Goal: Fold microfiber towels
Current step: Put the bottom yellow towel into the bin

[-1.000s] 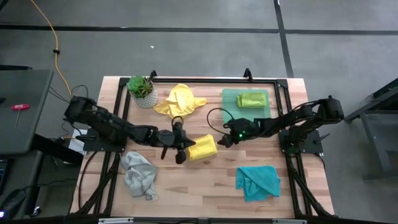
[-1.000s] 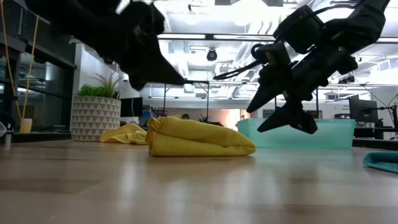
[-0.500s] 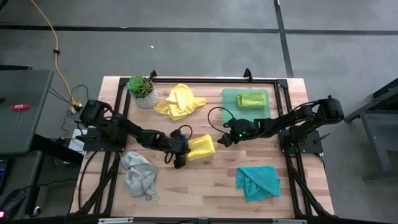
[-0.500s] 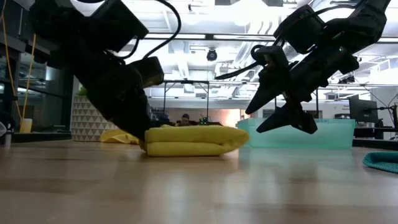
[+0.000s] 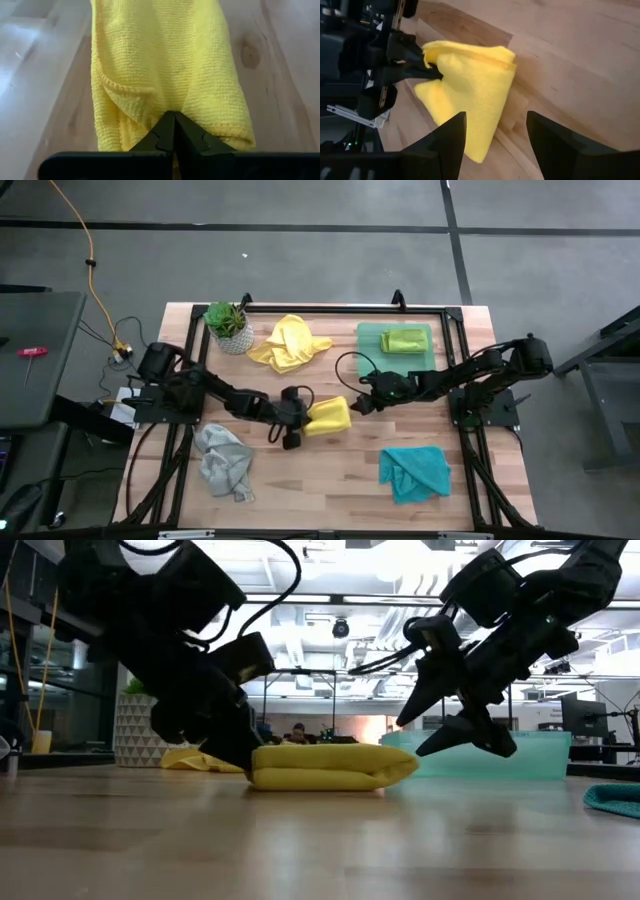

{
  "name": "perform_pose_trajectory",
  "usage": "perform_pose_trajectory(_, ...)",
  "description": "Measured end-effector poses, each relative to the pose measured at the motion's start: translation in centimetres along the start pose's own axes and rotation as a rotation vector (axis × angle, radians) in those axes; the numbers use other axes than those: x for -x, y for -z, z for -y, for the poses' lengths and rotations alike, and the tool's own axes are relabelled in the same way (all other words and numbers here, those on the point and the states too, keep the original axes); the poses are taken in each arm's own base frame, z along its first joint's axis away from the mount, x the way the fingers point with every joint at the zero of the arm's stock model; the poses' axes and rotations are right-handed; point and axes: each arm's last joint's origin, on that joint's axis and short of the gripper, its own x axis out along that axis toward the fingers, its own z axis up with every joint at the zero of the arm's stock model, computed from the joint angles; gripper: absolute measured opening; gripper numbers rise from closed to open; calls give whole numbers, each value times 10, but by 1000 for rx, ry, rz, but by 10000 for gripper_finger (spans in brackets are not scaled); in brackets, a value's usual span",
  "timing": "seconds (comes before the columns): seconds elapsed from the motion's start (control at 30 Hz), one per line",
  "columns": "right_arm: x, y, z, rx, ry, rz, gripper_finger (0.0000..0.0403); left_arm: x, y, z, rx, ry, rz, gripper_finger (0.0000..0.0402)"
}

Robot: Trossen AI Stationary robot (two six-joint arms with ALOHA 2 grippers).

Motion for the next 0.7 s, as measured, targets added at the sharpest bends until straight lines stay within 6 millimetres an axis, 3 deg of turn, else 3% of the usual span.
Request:
perform_pose_trajectory(0.23,-20,8,14,-121,27,-108,200,-7,2,-5,49,37,-4,0)
perform_pose_trajectory(0.4,-36,6,11,-191,-90,-74,200,-7,2,-4,41,39,0,0)
perform_pose_trajectory(0.7,-32,1,10,-140,-140,-110,200,-7,3,-4,49,52,-7,0)
